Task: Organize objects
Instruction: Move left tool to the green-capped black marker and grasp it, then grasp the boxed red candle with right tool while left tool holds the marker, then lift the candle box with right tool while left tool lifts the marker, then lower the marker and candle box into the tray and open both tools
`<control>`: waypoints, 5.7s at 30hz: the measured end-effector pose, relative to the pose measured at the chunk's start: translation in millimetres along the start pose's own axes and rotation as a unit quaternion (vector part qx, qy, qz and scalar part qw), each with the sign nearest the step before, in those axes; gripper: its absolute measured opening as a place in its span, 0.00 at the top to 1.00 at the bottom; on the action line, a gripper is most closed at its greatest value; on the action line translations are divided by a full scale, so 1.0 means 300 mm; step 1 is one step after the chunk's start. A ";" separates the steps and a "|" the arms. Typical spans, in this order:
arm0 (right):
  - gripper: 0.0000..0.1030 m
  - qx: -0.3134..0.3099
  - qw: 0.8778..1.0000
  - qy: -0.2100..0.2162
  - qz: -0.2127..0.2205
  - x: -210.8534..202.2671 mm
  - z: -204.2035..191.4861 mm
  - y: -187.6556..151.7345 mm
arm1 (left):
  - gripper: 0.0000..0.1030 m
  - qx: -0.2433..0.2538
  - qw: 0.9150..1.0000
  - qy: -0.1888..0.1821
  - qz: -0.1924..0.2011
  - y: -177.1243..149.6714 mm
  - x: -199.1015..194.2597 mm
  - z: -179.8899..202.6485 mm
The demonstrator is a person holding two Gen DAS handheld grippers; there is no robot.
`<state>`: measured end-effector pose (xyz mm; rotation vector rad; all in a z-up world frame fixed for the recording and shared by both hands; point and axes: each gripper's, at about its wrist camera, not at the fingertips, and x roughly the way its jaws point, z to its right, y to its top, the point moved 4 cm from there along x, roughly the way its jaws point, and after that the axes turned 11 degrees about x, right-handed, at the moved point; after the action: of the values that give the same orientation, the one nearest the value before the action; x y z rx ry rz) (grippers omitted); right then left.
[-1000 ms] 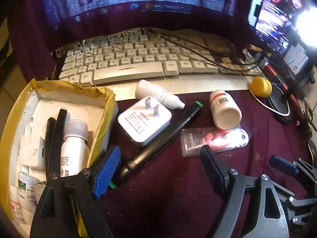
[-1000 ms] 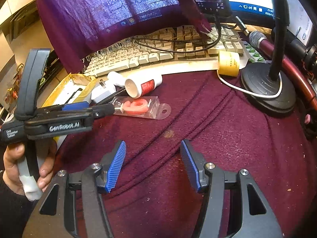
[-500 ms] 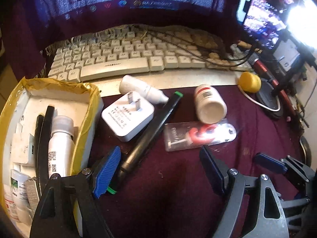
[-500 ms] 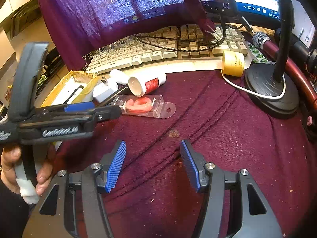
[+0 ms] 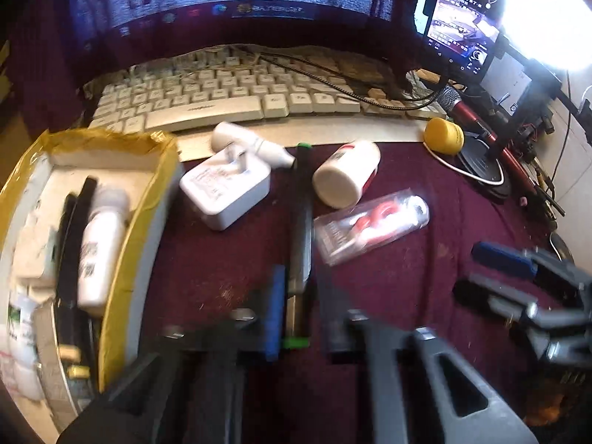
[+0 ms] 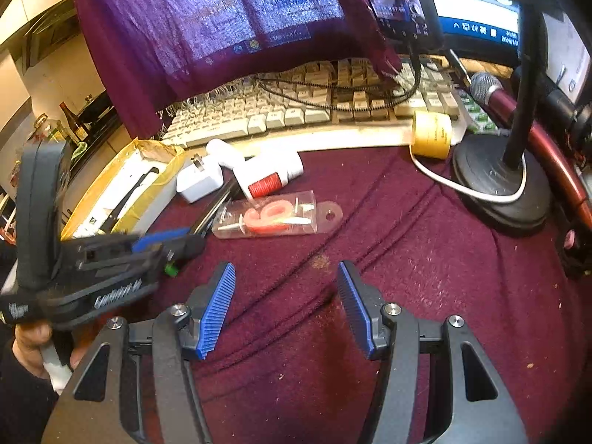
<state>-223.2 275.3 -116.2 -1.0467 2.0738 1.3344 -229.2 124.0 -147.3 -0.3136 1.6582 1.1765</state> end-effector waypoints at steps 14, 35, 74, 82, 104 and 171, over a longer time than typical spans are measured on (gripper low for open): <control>0.45 -0.084 0.996 -0.031 -0.021 0.189 -0.148 0.155 | 0.88 -0.044 0.999 -0.010 -0.005 -0.152 -0.103 -0.006; 0.40 -0.185 0.973 0.056 -0.127 0.170 -0.187 -0.075 | 0.89 -0.088 0.996 -0.027 0.002 -0.188 -0.120 -0.039; 0.72 -0.035 0.997 0.011 -0.066 0.111 -0.093 -0.055 | 0.87 -0.121 0.990 -0.029 0.064 -0.270 -0.155 -0.043; 0.72 -0.005 0.997 0.031 -0.069 0.113 -0.072 -0.041 | 0.87 -0.129 0.989 -0.036 0.064 -0.274 -0.156 -0.048; 0.73 0.014 0.998 0.005 -0.068 0.119 -0.056 -0.008 | 0.87 -0.133 0.990 -0.039 0.018 -0.271 -0.167 -0.062; 0.74 -0.117 0.988 0.016 -0.101 0.278 -0.750 0.030 | 0.89 -0.310 0.943 -0.033 0.114 -0.349 -0.421 -0.605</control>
<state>-275.7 44.7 -75.2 -1.3444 1.8069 1.4894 -208.7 -115.3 -100.2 -0.4729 1.2505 1.8589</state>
